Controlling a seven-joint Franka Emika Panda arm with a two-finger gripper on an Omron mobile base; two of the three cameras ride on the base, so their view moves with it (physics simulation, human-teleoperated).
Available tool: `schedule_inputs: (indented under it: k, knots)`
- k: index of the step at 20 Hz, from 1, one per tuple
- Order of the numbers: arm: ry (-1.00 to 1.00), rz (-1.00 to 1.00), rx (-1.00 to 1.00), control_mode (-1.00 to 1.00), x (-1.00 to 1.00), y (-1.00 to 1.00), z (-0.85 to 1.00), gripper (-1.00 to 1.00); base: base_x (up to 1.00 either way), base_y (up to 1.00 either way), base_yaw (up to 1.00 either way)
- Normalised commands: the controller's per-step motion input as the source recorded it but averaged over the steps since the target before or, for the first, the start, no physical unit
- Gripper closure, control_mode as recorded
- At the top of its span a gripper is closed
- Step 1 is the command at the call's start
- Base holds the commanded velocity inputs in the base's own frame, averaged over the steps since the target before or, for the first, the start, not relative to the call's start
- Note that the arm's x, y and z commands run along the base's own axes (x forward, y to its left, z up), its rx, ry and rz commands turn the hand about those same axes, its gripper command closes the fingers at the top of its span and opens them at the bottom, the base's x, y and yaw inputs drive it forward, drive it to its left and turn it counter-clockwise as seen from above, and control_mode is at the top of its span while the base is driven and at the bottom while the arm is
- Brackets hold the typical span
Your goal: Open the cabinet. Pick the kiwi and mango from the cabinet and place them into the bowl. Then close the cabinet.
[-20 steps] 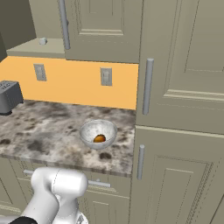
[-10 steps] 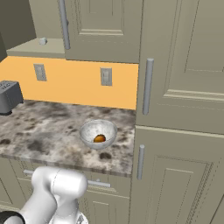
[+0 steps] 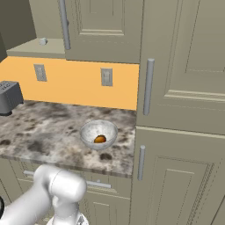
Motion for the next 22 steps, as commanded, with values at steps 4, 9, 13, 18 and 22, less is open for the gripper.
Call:
schedule_inputs:
  k: [4,9,13,18,22]
  knots:
    - [-0.25,-0.22,0.04,-1.0,0.59,-0.01,0.19,-1.0,0.0,0.0,0.0]
    - [-0.35,-0.14,0.03,-1.0,0.35,-0.01,0.17,-1.0,0.0,0.0,0.0]
    - [-0.22,-0.07,0.0,-1.0,0.65,0.0,0.0,-1.0,0.0,0.0,0.0]
    - [-0.14,-0.01,0.02,-1.0,0.59,-0.12,0.0,-1.0,0.0,0.0,0.0]
    - [-0.14,-0.03,0.14,-1.0,0.38,-0.55,0.06,-1.0,0.0,0.0,0.0]
